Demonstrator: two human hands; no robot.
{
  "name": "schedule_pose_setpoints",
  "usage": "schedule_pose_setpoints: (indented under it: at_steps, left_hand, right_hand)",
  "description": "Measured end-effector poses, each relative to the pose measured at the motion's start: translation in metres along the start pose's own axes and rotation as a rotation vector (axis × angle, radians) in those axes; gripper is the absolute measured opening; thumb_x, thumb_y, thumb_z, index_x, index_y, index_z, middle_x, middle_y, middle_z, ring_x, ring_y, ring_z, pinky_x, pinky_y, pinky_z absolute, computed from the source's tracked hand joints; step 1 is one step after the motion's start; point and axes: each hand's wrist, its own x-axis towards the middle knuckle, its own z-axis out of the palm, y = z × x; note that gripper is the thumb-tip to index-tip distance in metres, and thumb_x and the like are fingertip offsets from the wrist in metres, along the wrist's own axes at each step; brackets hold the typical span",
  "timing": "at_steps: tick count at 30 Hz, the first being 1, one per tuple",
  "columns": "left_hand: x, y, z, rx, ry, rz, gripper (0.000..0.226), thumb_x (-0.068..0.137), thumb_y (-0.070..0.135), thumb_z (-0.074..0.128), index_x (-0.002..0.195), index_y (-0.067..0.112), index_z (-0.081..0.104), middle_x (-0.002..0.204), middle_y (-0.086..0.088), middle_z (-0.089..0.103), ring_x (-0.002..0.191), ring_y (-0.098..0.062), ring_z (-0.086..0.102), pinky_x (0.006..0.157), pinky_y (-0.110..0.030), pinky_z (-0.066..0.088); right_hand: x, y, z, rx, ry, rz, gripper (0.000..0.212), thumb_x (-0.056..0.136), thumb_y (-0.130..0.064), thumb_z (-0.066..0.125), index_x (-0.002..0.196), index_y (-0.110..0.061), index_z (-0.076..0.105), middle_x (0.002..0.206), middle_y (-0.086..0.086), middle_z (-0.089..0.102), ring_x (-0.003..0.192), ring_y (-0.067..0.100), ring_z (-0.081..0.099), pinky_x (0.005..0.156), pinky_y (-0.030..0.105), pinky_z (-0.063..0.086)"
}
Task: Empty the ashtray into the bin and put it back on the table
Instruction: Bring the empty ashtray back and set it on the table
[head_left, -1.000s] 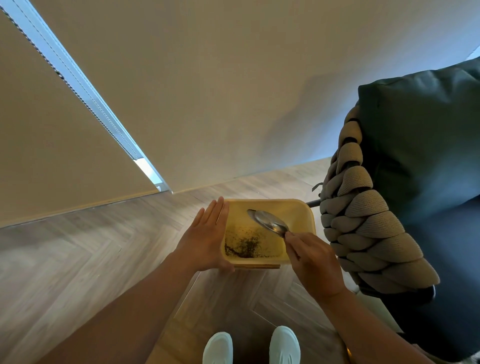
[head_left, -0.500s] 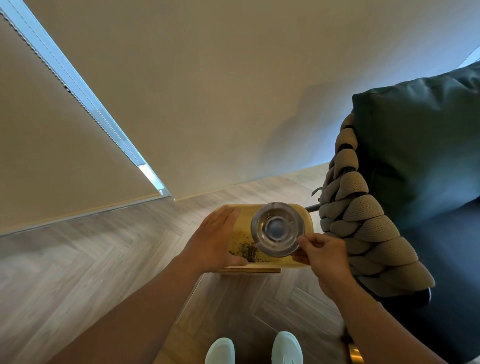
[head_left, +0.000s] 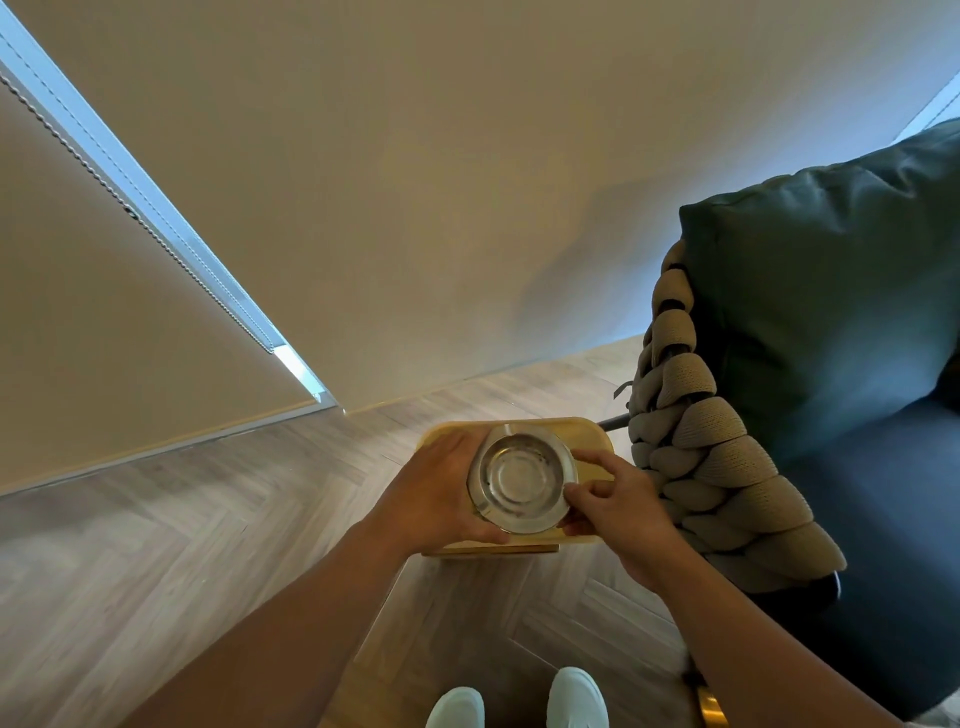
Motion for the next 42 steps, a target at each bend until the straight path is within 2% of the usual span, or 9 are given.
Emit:
schedule_pose_setpoints:
  at_steps: [4,8,13,18,25,29,32,36,42]
  left_hand:
    - [-0.007,0.007,-0.012,-0.017,-0.003,-0.032,0.108,0.046,0.075,0.078,0.137,0.046,0.028,0.133,0.026,0.043,0.118,-0.001,0.043,0.098,-0.033,0.046]
    - [-0.015,0.021,-0.034,0.018,-0.010,-0.057,0.115,0.044,0.081,0.072,0.140,0.036,0.028,0.131,0.013,0.050,0.113,-0.007,0.048,0.096,-0.035,0.047]
    - [-0.026,0.060,-0.082,0.044,-0.007,-0.004,0.112,0.046,0.078,0.075,0.139,0.034,0.032,0.128,0.010,0.053,0.109,-0.010,0.051,0.094,-0.036,0.048]
    - [-0.041,0.103,-0.137,0.099,-0.018,0.060,0.116,0.048,0.069,0.082,0.143,0.023,0.034,0.128,0.002,0.054,0.112,-0.017,0.051,0.095,-0.041,0.045]
    - [-0.078,0.166,-0.200,0.136,0.029,0.139,0.121,0.048,0.059,0.088,0.145,0.014,0.033,0.131,-0.005,0.054,0.114,-0.022,0.052,0.096,-0.043,0.046]
    - [-0.105,0.197,-0.219,0.117,0.048,0.196,0.120,0.049,0.058,0.089,0.144,0.011,0.034,0.130,-0.005,0.054,0.112,-0.020,0.052,0.094,-0.042,0.049]
    - [-0.131,0.225,-0.228,0.055,0.063,0.263,0.109,0.050,0.058,0.088,0.139,0.016,0.040,0.124,-0.003,0.057,0.104,-0.013,0.052,0.089,-0.039,0.052]
    - [-0.160,0.261,-0.225,-0.025,0.044,0.321,0.103,0.052,0.059,0.085,0.137,0.018,0.042,0.125,-0.002,0.058,0.107,-0.015,0.054,0.091,-0.036,0.051]
    - [-0.195,0.313,-0.189,-0.054,-0.016,0.381,0.096,0.055,0.059,0.080,0.134,0.021,0.042,0.128,-0.004,0.058,0.111,-0.019,0.056,0.095,-0.041,0.051]
  right_hand:
    - [-0.012,-0.016,0.002,-0.254,-0.177,-0.205,0.066,0.082,-0.029,0.074,0.137,-0.034,0.039,0.087,0.009,0.074,0.072,0.025,0.071,0.062,0.031,0.058]
    - [-0.031,-0.040,0.009,-0.569,-0.221,-0.398,0.104,0.063,-0.050,0.083,0.145,-0.025,0.024,0.135,-0.004,0.051,0.120,0.012,0.053,0.098,0.034,0.049]
    - [-0.073,-0.081,0.015,-0.579,-0.136,-0.511,0.093,0.063,-0.045,0.083,0.132,-0.043,0.021,0.129,-0.004,0.053,0.115,0.008,0.053,0.100,0.030,0.047]
    - [-0.118,-0.123,0.016,-0.633,-0.055,-0.524,0.099,0.067,-0.037,0.083,0.144,-0.017,0.023,0.130,0.009,0.056,0.111,0.018,0.056,0.096,0.023,0.044]
    - [-0.190,-0.176,0.015,-0.619,0.022,-0.535,0.099,0.059,-0.037,0.089,0.136,-0.029,0.028,0.106,-0.017,0.054,0.088,-0.001,0.059,0.080,0.008,0.046]
    - [-0.237,-0.190,0.010,-0.695,0.146,-0.615,0.105,0.054,-0.038,0.091,0.139,-0.015,0.033,0.093,-0.030,0.042,0.083,-0.021,0.051,0.067,-0.011,0.030]
    - [-0.275,-0.199,0.002,-0.682,0.117,-0.597,0.104,0.058,-0.039,0.089,0.142,-0.017,0.032,0.113,-0.018,0.053,0.089,-0.002,0.055,0.087,0.011,0.047]
    - [-0.321,-0.196,-0.013,-0.651,0.113,-0.570,0.114,0.059,-0.038,0.088,0.148,-0.015,0.021,0.138,0.003,0.053,0.122,0.018,0.053,0.104,0.035,0.045]
    - [-0.398,-0.158,-0.041,-0.546,0.250,-0.676,0.110,0.058,-0.039,0.088,0.143,-0.039,0.018,0.110,-0.031,0.048,0.097,-0.018,0.052,0.077,-0.006,0.035]
